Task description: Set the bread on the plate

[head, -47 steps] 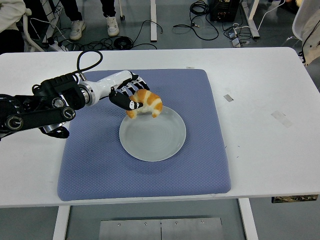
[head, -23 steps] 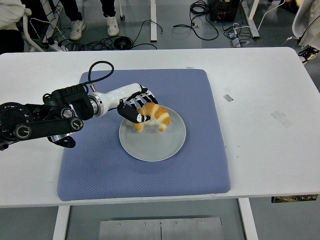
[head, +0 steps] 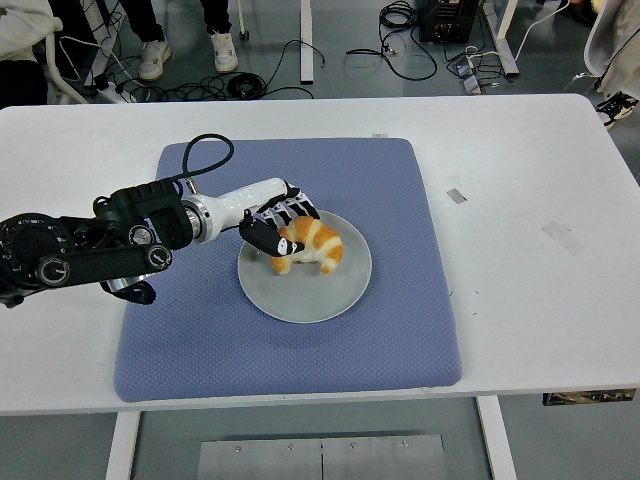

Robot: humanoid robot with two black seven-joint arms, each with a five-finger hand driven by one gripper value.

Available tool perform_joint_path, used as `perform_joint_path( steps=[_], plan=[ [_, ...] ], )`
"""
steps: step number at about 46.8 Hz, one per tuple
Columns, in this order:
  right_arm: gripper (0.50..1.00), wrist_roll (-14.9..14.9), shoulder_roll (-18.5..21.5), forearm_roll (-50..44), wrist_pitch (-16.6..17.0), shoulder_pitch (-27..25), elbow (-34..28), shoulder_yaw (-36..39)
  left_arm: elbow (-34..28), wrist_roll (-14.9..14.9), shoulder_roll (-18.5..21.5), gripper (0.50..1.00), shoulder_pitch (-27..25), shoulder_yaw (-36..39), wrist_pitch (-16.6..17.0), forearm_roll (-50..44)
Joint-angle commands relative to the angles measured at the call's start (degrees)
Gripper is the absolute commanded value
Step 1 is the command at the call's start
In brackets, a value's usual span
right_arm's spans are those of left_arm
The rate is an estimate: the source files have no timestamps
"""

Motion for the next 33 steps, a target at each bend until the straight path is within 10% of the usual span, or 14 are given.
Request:
perform_joint_path(
  steps=[1,16,26,33],
  plan=[
    [1.000,0.00,0.00,0.00,0.00,0.00,0.01,0.00,-0.01,-0.03,-0.04,0.500,0.00,0.00,0.01,0.00],
    [1.000,0.00,0.00,0.00,0.00,0.00,-0.07,0.00,-0.01,-0.03,-0.04,0.505,-0.09,0.00,-0.52,0.00],
    [1.000,0.00,0.00,0.00,0.00,0.00,0.01,0.00,-0.01,-0.03,0.05,0.790,-0.18,0.00,-0.96,-0.09],
    [1.000,0.00,0.00,0.00,0.00,0.00,0.01,0.00,-0.01,-0.03,0.22,0.852,-0.35,-0.18,-2.01,-0.36]
  ],
)
